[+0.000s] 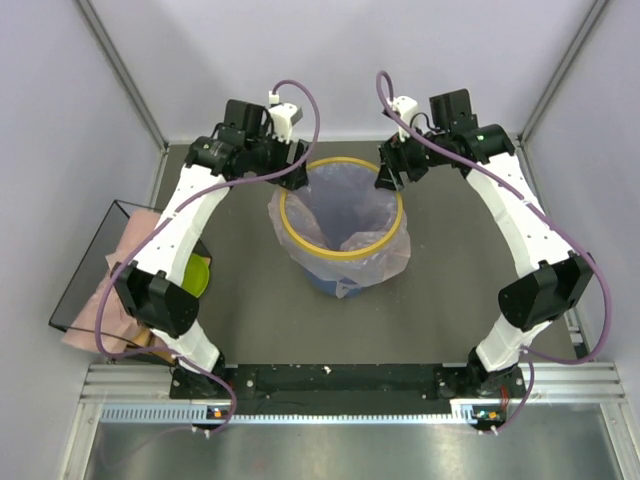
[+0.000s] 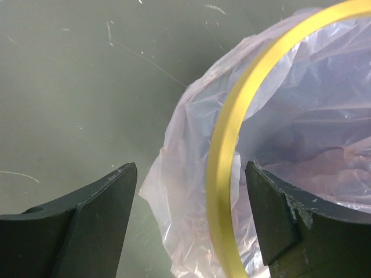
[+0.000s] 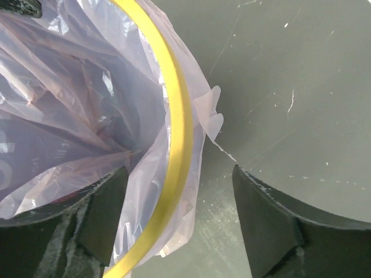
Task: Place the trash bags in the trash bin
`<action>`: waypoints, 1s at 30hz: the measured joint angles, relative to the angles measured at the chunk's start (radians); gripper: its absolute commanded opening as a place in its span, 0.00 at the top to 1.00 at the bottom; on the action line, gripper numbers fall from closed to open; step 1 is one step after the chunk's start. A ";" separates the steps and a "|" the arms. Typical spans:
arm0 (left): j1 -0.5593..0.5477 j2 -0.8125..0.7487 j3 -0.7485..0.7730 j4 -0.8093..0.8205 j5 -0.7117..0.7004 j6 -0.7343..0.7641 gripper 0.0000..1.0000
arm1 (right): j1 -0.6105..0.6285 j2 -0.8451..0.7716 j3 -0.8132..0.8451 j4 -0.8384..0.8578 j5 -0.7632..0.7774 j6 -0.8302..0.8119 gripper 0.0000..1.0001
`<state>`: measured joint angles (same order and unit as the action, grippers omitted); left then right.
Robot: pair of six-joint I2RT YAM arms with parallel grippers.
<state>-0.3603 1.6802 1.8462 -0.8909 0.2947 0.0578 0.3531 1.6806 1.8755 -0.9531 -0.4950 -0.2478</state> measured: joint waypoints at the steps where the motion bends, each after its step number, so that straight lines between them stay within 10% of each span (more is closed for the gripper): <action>1: 0.006 -0.008 0.000 0.007 0.004 -0.003 0.12 | 0.000 0.000 0.005 -0.005 -0.001 0.001 0.21; 5: 0.053 -0.051 0.005 0.047 0.016 -0.015 0.11 | -0.016 -0.002 0.045 -0.021 -0.022 0.017 0.16; 12: 0.165 -0.145 0.026 0.158 0.336 -0.069 0.47 | -0.083 -0.043 0.176 -0.027 -0.188 0.100 0.22; 20: 0.122 -0.357 -0.399 0.598 0.843 -0.513 0.48 | -0.080 -0.110 0.042 -0.039 -0.564 0.278 0.24; 30: 0.121 -0.300 -0.551 0.528 0.883 -0.563 0.52 | -0.080 -0.095 -0.199 -0.066 -0.657 0.311 0.27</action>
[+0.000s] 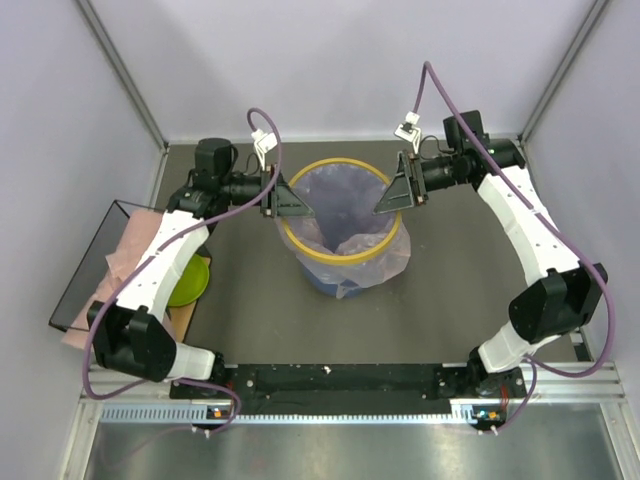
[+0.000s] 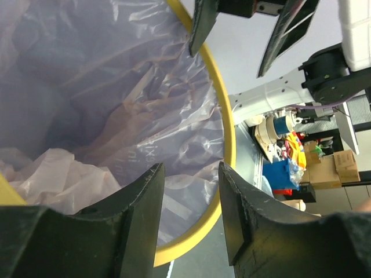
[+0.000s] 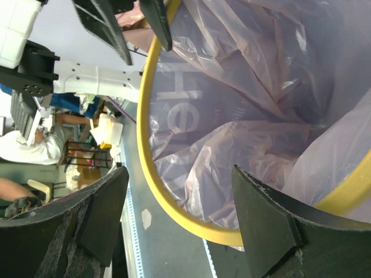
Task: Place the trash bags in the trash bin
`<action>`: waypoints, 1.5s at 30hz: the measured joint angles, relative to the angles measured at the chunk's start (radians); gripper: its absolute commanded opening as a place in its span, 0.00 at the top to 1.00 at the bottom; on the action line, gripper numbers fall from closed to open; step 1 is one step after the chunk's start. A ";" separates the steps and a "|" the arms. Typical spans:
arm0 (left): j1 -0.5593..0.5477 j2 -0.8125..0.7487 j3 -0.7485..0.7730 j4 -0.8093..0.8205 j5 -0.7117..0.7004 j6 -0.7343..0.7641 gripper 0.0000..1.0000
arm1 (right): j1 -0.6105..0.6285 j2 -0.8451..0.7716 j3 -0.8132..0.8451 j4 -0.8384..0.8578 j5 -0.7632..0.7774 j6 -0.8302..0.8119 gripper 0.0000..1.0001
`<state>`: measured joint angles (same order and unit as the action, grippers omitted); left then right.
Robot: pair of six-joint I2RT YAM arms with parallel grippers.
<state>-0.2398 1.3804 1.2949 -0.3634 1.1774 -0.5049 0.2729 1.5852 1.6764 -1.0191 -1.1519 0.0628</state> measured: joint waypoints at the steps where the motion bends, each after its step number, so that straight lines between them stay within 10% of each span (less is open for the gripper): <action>1: 0.000 0.003 -0.007 -0.018 -0.006 0.021 0.52 | 0.000 0.002 -0.008 0.000 0.002 -0.007 0.27; 12: -0.001 0.000 0.027 -0.119 -0.023 0.152 0.48 | 0.006 0.027 0.047 -0.083 0.015 -0.107 0.27; 24: -0.024 0.200 0.405 0.017 -0.203 0.131 0.54 | 0.121 0.079 0.352 -0.138 0.053 -0.124 0.26; 33: -0.034 0.372 0.389 0.053 -0.270 0.109 0.55 | 0.110 0.221 0.362 -0.099 0.112 -0.127 0.27; 45: -0.034 0.220 0.310 0.065 -0.144 0.099 0.46 | 0.110 0.185 0.306 -0.103 0.115 -0.130 0.27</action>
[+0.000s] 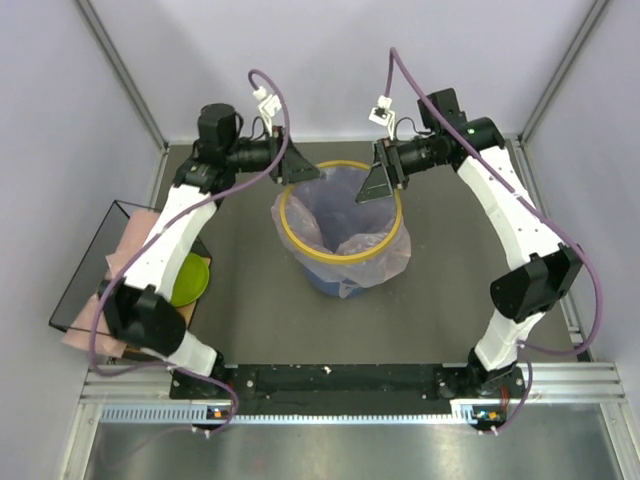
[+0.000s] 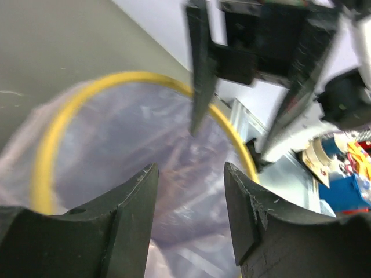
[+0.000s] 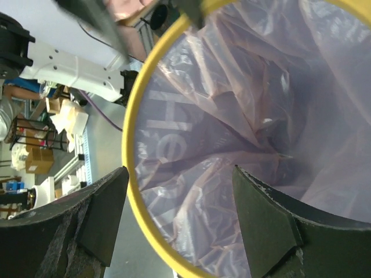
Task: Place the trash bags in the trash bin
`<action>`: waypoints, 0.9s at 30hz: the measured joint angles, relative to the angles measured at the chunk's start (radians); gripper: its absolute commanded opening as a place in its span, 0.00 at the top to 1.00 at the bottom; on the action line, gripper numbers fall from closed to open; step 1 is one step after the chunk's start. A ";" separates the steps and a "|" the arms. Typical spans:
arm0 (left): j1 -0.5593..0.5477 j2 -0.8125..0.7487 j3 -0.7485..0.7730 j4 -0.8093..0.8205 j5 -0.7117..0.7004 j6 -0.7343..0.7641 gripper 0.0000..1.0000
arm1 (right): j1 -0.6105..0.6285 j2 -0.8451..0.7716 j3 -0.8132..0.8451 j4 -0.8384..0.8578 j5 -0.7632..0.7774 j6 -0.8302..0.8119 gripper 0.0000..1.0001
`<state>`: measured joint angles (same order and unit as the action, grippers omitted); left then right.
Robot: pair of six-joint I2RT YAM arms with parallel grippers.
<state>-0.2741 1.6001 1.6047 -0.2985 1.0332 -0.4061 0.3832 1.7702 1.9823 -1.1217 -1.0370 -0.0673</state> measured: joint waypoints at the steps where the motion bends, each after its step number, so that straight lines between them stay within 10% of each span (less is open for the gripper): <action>1: -0.001 -0.040 -0.029 0.006 0.021 -0.011 0.46 | 0.000 -0.013 0.000 0.000 -0.005 0.006 0.27; 8: -0.143 -0.361 -0.295 0.132 0.140 -0.139 0.54 | 0.004 -0.183 -0.135 0.069 -0.069 0.122 0.27; 21: -0.259 -0.365 -0.513 0.132 0.132 -0.136 0.57 | 0.021 -0.264 -0.393 0.185 -0.112 0.218 0.29; 27: -0.251 -0.368 -0.506 0.085 0.125 -0.083 0.27 | 0.021 -0.250 -0.392 0.195 -0.109 0.207 0.24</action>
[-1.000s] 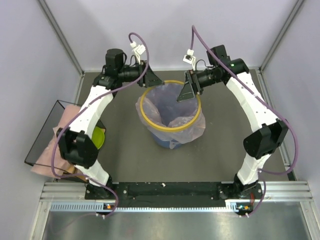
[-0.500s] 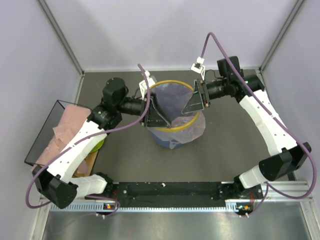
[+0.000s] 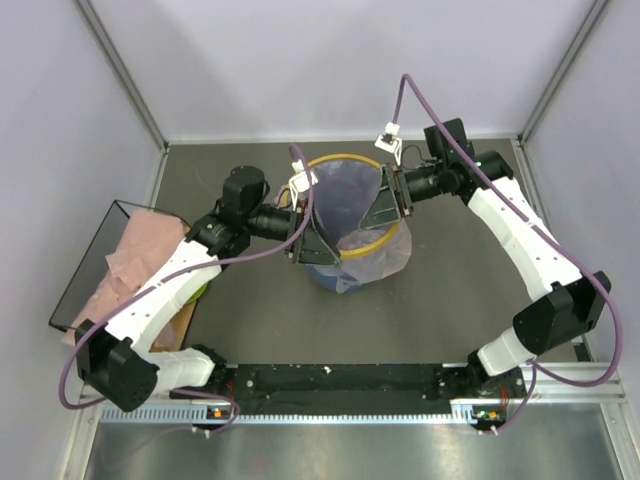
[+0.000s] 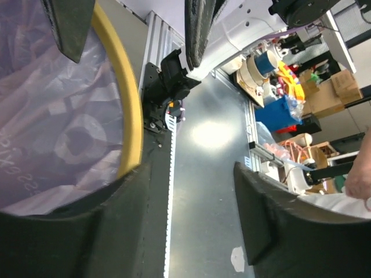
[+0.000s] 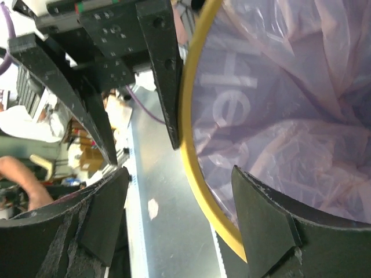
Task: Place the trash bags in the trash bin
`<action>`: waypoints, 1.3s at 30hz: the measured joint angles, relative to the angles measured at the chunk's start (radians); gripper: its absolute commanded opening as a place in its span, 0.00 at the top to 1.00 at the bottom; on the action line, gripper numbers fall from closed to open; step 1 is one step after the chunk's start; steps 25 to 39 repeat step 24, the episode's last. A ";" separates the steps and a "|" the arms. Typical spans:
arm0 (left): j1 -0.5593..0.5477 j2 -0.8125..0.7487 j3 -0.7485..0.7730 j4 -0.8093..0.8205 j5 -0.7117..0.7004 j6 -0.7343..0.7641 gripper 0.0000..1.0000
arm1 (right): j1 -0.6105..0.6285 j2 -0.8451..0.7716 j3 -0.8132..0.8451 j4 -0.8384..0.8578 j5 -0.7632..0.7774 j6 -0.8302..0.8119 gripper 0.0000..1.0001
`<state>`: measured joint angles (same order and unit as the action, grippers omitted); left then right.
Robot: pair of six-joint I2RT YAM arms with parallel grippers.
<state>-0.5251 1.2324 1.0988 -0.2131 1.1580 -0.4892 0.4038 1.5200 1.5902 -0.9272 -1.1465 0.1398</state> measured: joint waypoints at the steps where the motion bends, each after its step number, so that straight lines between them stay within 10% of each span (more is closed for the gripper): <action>1: 0.002 0.000 0.016 -0.016 0.003 0.012 0.23 | 0.000 0.004 0.023 -0.010 0.007 0.001 0.22; 4: 0.032 0.028 0.166 -0.132 -0.025 0.077 0.02 | -0.011 0.017 0.130 -0.014 0.033 0.002 0.09; 15: 0.452 0.303 0.911 -0.558 -0.437 0.336 0.02 | -0.387 -0.038 0.322 0.036 0.324 -0.082 0.01; 24: 0.451 0.292 0.589 -0.625 -0.921 0.441 0.02 | -0.461 -0.182 -0.206 0.112 0.664 -0.238 0.01; 39: 0.451 0.292 0.589 -0.625 -0.921 0.441 0.02 | -0.461 -0.182 -0.206 0.112 0.664 -0.238 0.01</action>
